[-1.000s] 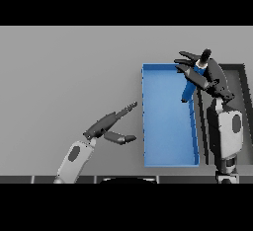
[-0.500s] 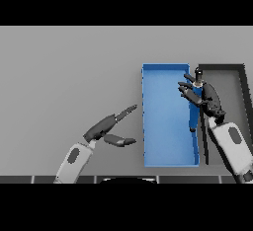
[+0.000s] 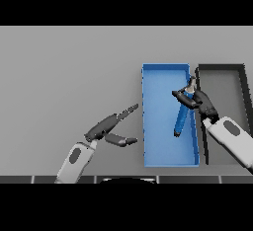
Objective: Pick up the blue pipe and place it into the blue bin.
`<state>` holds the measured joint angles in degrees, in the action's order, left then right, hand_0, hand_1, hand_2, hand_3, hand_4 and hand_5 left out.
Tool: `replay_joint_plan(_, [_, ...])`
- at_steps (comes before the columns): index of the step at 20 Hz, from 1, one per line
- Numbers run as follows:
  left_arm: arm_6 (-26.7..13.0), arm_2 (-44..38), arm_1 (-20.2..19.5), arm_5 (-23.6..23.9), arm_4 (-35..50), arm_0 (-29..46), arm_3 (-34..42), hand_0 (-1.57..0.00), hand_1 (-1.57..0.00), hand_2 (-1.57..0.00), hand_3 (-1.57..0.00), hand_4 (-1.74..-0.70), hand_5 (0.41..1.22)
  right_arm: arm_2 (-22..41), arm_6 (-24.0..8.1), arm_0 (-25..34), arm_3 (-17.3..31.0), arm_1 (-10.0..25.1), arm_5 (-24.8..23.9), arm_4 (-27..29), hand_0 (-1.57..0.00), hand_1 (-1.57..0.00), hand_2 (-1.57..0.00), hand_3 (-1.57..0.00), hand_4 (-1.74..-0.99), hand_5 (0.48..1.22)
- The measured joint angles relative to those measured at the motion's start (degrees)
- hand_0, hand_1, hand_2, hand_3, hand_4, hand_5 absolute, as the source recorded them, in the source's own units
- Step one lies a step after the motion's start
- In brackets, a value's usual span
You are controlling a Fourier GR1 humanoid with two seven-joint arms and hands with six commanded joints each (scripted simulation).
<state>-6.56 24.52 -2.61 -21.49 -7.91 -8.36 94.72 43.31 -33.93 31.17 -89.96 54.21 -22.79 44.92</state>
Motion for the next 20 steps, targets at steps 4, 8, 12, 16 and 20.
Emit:
replay_joint_plan(4, [0.26, 0.17, -0.3, -0.26, 0.3, 0.81, 0.72, 0.0, 0.0, 0.0, 0.0, -0.89, 0.426, 6.32, -1.02, 3.53, 1.22, 2.18, 1.65, 1.67, -0.1, -0.09, -0.09, -0.05, -1.071, 0.868])
replay_joint_plan(8, [-0.33, 0.23, -0.19, 0.3, -0.38, 0.35, 0.78, 0.0, 0.0, 0.0, 0.0, -0.89, 0.428, 11.67, -1.02, 6.38, 2.11, 3.01, 1.9, 2.63, -0.04, -0.04, -0.04, -0.02, -1.046, 0.759])
replay_joint_plan(12, [-0.33, 0.18, -0.32, 0.11, 0.06, 0.9, 1.24, 0.0, 0.0, 0.0, 0.0, -0.89, 0.429, 13.62, -1.01, 7.79, 2.53, 3.69, 1.7, 2.8, -0.02, -0.01, -0.01, -0.01, -1.03, 0.682])
replay_joint_plan(16, [-0.76, 0.28, -0.16, 0.39, -0.62, 0.58, 0.42, 0.0, 0.0, 0.0, 0.0, -0.88, 0.431, 14.72, -1.02, 8.61, 3.45, 3.2, 2.02, 2.81, -0.01, -0.01, -0.01, 0.0, -1.022, 0.661])
replay_joint_plan(20, [-0.85, 0.0, -0.32, 0.2, -0.43, -0.1, 0.3, 0.0, 0.0, 0.0, 0.0, -0.88, 0.431, 15.21, -0.99, 8.65, 2.36, 3.91, 2.44, 2.65, -0.01, -0.01, -0.01, 0.0, -1.022, 0.643])
